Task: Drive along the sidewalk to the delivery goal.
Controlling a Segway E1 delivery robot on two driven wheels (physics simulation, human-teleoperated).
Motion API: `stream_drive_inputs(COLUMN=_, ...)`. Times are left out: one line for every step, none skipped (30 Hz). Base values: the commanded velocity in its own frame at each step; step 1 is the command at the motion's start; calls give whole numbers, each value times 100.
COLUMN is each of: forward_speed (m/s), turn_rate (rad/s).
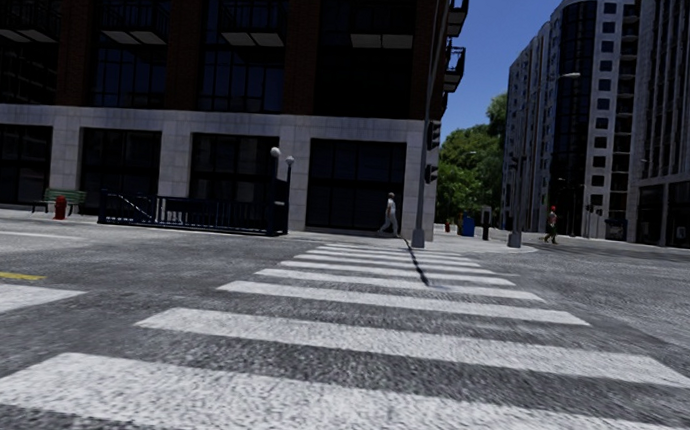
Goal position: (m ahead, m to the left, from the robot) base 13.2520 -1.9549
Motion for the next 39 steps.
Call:
stream_drive_inputs(forward_speed=200, turn_rate=-28)
stream_drive_inputs(forward_speed=200, turn_rate=-28)
stream_drive_inputs(forward_speed=200, turn_rate=-28)
stream_drive_inputs(forward_speed=200, turn_rate=-28)
stream_drive_inputs(forward_speed=200, turn_rate=-28)
stream_drive_inputs(forward_speed=200, turn_rate=-28)
stream_drive_inputs(forward_speed=200, turn_rate=-26)
stream_drive_inputs(forward_speed=200, turn_rate=-21)
stream_drive_inputs(forward_speed=200, turn_rate=-21)
stream_drive_inputs(forward_speed=200, turn_rate=-12)
stream_drive_inputs(forward_speed=200, turn_rate=0)
stream_drive_inputs(forward_speed=200, turn_rate=0)
stream_drive_inputs(forward_speed=200, turn_rate=0)
stream_drive_inputs(forward_speed=200, turn_rate=0)
stream_drive_inputs(forward_speed=200, turn_rate=0)
stream_drive_inputs(forward_speed=200, turn_rate=0)
stream_drive_inputs(forward_speed=200, turn_rate=0)
stream_drive_inputs(forward_speed=200, turn_rate=0)
stream_drive_inputs(forward_speed=200, turn_rate=0)
stream_drive_inputs(forward_speed=200, turn_rate=0)
stream_drive_inputs(forward_speed=200, turn_rate=0)
stream_drive_inputs(forward_speed=200, turn_rate=0)
stream_drive_inputs(forward_speed=200, turn_rate=0)
stream_drive_inputs(forward_speed=200, turn_rate=0)
stream_drive_inputs(forward_speed=200, turn_rate=0)
stream_drive_inputs(forward_speed=200, turn_rate=0)
stream_drive_inputs(forward_speed=200, turn_rate=0)
stream_drive_inputs(forward_speed=200, turn_rate=0)
stream_drive_inputs(forward_speed=200, turn_rate=0)
stream_drive_inputs(forward_speed=200, turn_rate=0)
stream_drive_inputs(forward_speed=200, turn_rate=0)
stream_drive_inputs(forward_speed=200, turn_rate=0)
stream_drive_inputs(forward_speed=200, turn_rate=0)
stream_drive_inputs(forward_speed=200, turn_rate=0)
stream_drive_inputs(forward_speed=200, turn_rate=0)
stream_drive_inputs(forward_speed=200, turn_rate=0)
stream_drive_inputs(forward_speed=200, turn_rate=0)
stream_drive_inputs(forward_speed=200, turn_rate=0)
stream_drive_inputs(forward_speed=200, turn_rate=0)
